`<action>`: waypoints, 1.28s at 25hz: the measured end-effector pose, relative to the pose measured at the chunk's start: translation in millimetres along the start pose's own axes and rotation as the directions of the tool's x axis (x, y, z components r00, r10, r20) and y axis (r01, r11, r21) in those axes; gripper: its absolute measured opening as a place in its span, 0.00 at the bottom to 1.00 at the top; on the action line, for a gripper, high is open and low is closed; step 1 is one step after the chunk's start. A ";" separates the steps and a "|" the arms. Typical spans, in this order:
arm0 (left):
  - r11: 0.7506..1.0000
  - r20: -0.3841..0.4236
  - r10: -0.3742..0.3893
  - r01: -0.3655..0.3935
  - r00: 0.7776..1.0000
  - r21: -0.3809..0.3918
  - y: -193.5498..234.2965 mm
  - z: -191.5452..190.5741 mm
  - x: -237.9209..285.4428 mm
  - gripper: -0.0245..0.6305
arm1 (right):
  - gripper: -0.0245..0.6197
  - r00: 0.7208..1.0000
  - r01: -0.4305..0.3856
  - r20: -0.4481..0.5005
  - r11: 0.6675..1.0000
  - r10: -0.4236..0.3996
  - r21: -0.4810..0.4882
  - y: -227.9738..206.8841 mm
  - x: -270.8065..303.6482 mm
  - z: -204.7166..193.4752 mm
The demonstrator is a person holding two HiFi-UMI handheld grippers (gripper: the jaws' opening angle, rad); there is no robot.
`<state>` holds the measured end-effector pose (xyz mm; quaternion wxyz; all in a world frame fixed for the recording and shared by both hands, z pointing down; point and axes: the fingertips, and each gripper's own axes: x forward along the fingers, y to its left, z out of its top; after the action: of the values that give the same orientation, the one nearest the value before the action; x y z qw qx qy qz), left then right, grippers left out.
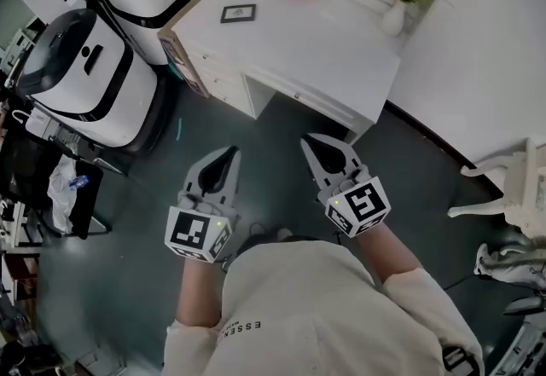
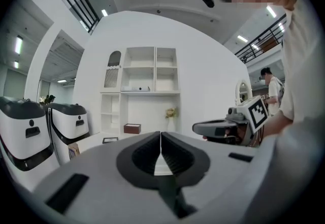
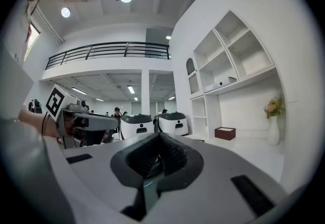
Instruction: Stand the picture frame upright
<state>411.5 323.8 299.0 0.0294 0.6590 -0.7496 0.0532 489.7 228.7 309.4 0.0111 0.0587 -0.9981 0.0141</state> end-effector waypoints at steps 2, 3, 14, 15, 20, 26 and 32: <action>1.000 -0.003 -0.002 0.002 1.000 -0.008 1.1 -1.7 4.1 0.04 | 0.06 1.000 -0.004 -0.015 1.000 0.004 0.000 -3.0 0.9 -4.1; 1.000 -0.007 -0.002 0.002 1.000 -0.014 1.3 -3.8 5.8 0.04 | 0.06 1.000 0.000 -0.027 1.000 0.000 -0.001 -5.5 0.6 -7.8; 0.994 -0.036 0.033 -0.037 0.999 -0.106 33.8 -24.2 20.0 0.40 | 0.35 0.991 0.069 -0.122 0.994 -0.058 0.089 -38.0 20.3 -38.3; 0.994 -0.040 0.041 -0.045 0.998 -0.097 40.1 -24.3 20.9 0.41 | 0.35 0.991 0.073 -0.122 0.994 -0.062 0.086 -39.8 24.6 -37.5; 0.995 -0.030 0.037 -0.040 0.999 -0.088 76.1 -23.4 26.6 0.41 | 0.35 0.990 0.079 -0.121 0.994 -0.070 0.072 -35.9 59.6 -34.2; 0.995 -0.023 -0.018 0.016 1.000 -0.101 140.1 -30.3 38.8 0.41 | 0.35 0.987 0.112 -0.124 0.993 -0.106 0.044 -28.0 124.9 -31.4; 0.990 -0.034 -0.077 0.073 0.996 -0.122 234.9 -34.2 50.9 0.41 | 0.35 0.973 0.183 -0.155 0.981 -0.171 0.066 -20.8 216.0 -28.1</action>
<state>171.1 307.3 329.1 0.0856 0.6826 -0.7255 0.0194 278.2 183.7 343.2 0.0845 0.1468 -0.9839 0.0570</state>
